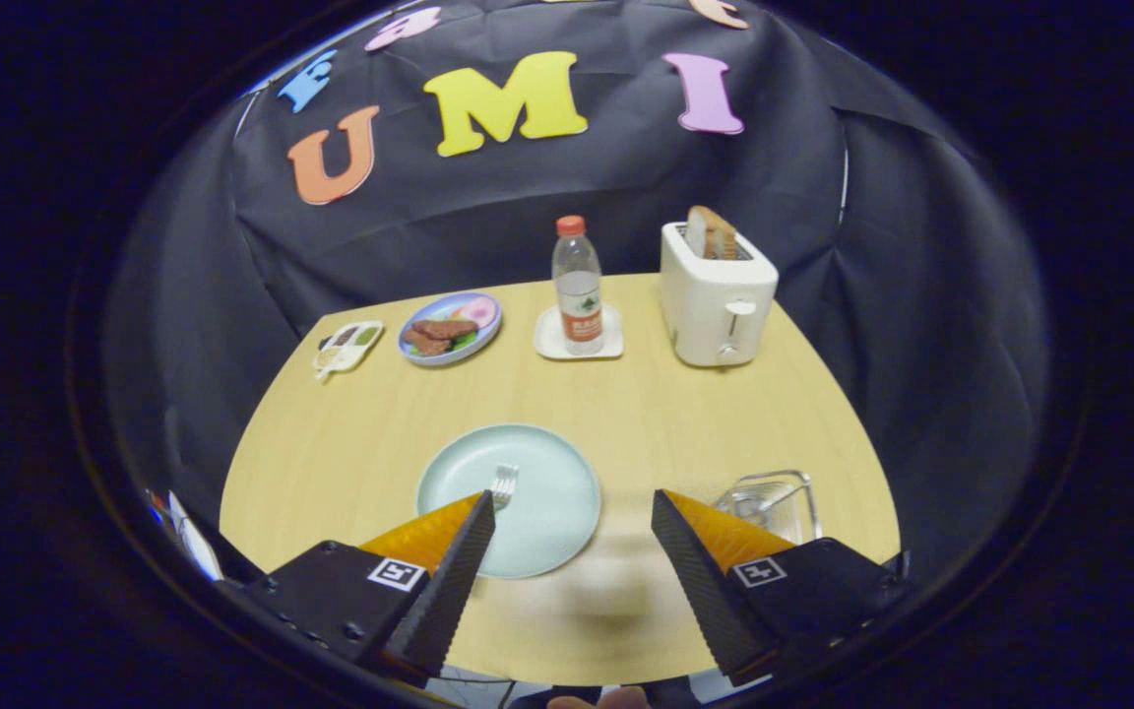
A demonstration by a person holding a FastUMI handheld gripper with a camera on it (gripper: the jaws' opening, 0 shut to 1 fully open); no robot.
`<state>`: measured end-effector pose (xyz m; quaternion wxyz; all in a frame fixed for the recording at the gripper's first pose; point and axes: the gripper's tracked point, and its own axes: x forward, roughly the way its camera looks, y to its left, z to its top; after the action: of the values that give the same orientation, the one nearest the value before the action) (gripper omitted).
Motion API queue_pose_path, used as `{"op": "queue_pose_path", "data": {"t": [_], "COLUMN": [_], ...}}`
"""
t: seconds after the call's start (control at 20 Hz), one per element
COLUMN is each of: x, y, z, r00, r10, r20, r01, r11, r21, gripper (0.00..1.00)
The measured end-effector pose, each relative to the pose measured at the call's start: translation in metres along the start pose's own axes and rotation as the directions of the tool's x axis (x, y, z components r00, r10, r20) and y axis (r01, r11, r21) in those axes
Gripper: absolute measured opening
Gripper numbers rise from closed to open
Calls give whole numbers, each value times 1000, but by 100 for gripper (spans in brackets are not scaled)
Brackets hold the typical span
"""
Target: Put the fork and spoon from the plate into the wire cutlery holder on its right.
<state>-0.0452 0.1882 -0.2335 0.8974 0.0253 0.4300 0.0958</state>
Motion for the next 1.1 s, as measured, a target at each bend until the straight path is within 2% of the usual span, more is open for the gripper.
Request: {"op": "queue_pose_path", "data": {"t": [0.35, 0.45, 0.5, 0.55, 0.85, 0.9, 1.1], "x": [68, 83, 88, 94, 117, 116, 118], "y": [62, 70, 73, 76, 76, 78, 69], "z": [-66, -77, -80, -83, -90, -91, -94], "r00": [993, 989, 987, 985, 979, 978, 972], "r10": [-8, -9, -9, -10, -23, -27, -66], "r20": [-117, -148, -161, -171, -201, -207, -227], "r01": [5, 6, 6, 8, 28, 32, 73], "r11": [1000, 1000, 1000, 1000, 999, 999, 997], "r21": [-25, -24, -18, -13, 23, 22, 19], "gripper": [97, 90, 79, 76, 76, 60, 26]}}
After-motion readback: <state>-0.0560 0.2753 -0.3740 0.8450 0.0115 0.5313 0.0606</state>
